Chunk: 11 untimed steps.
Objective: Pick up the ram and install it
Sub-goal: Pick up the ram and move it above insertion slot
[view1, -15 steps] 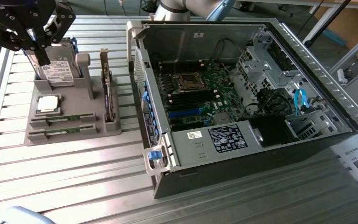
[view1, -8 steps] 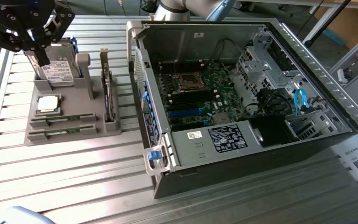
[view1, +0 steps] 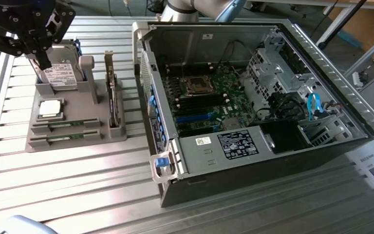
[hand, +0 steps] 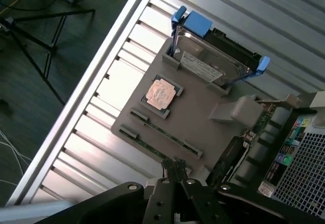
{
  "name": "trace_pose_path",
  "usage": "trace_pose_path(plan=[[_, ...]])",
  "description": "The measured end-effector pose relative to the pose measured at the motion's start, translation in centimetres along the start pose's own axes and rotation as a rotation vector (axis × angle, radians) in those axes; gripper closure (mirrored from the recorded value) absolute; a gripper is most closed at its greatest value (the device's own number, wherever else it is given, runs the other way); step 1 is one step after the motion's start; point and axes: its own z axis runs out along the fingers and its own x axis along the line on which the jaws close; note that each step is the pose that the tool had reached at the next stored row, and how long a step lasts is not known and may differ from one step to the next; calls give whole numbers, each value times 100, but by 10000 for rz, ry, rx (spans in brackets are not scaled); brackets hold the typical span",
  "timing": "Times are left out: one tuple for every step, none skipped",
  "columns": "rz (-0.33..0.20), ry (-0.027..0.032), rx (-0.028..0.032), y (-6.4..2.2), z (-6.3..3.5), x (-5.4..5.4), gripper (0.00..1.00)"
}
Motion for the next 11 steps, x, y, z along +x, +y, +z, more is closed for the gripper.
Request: trace_pose_path(plan=[[-127,11,1,0,0,0,90],[-262,22,1,0,0,0,90],[-399,34,2,0,0,0,90],[-539,46,2,0,0,0,90],[-676,58,3,0,0,0,90],[-805,70,3,0,0,0,90],[-945,81,4,0,0,0,90],[-1085,93,4,0,0,0,90],[-1219,106,5,0,0,0,90],[-1355,117,6,0,0,0,90],[-1491,129,6,0,0,0,90]])
